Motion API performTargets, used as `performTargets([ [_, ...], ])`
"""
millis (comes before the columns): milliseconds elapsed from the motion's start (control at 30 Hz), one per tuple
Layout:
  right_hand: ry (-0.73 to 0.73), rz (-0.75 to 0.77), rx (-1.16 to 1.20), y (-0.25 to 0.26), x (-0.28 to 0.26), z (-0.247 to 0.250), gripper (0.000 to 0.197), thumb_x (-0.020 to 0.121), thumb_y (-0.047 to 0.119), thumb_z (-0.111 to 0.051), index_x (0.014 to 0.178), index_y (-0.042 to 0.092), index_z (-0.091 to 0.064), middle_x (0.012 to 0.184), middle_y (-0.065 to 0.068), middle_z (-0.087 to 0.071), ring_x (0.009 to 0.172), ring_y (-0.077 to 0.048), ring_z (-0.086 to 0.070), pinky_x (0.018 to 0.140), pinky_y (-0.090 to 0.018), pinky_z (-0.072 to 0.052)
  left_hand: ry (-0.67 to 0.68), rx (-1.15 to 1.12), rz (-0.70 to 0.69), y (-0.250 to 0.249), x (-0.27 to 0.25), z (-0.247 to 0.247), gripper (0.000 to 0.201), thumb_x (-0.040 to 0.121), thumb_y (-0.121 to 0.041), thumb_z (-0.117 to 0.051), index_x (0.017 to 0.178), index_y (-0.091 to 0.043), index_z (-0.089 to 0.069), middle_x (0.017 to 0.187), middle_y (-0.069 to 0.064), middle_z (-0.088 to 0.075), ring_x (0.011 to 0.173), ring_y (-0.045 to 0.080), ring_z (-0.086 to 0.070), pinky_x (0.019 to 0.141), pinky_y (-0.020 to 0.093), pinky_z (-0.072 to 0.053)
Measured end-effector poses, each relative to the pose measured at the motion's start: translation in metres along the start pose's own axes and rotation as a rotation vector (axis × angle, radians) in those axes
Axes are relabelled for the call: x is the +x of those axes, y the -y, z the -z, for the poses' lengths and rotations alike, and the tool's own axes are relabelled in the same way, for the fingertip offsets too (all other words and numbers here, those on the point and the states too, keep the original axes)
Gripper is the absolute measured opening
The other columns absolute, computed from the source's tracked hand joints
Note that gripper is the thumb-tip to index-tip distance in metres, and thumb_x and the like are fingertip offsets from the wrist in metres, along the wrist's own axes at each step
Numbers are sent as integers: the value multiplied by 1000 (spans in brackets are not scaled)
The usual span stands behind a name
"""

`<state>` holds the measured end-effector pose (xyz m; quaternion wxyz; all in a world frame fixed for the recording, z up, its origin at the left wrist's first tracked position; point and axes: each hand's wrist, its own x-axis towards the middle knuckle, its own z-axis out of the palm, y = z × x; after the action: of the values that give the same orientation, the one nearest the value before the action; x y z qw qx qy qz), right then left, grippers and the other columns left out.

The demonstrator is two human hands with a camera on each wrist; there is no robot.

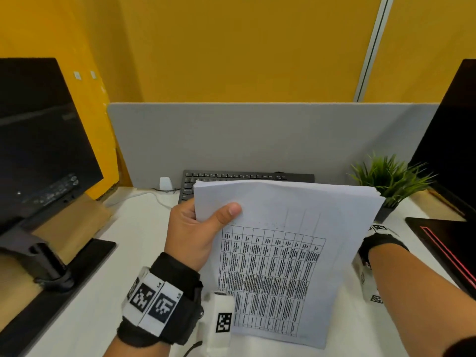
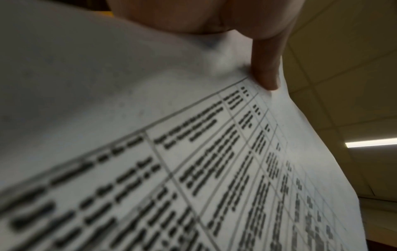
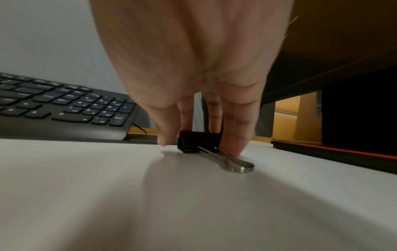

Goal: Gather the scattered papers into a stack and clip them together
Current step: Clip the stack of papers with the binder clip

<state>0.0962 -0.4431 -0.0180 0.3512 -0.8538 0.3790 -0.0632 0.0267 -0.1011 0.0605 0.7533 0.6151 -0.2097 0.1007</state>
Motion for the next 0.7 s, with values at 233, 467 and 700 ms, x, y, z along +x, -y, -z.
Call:
performTargets([
  [233,136,57,-314,7,-22,7,43,96,6,-47,138,-5,-41,142,-22,-44,132,-34,-42,107,-35,-33,-55,-32,-1,-1,-6,2,40,40,-64,-79,72,-40,-76,75,-8,-76,70,9,-73,55,18,-55],
  [467,163,284,525,19,-19,41,29,90,18,-63,118,9,-64,120,-23,-63,97,-29,-62,95,-42,-50,-175,17,65,2,-11,4,11,71,-19,-71,81,-19,-68,69,-9,-75,66,7,-71,57,21,-56],
  [700,91,772,1083,76,-141,129,19,101,32,-36,108,32,-54,88,5,-54,75,-11,-50,70,-26,-46,-238,37,63,-3,-25,2,10,81,-12,-70,81,-22,-66,67,-14,-74,64,2,-70,57,18,-56],
])
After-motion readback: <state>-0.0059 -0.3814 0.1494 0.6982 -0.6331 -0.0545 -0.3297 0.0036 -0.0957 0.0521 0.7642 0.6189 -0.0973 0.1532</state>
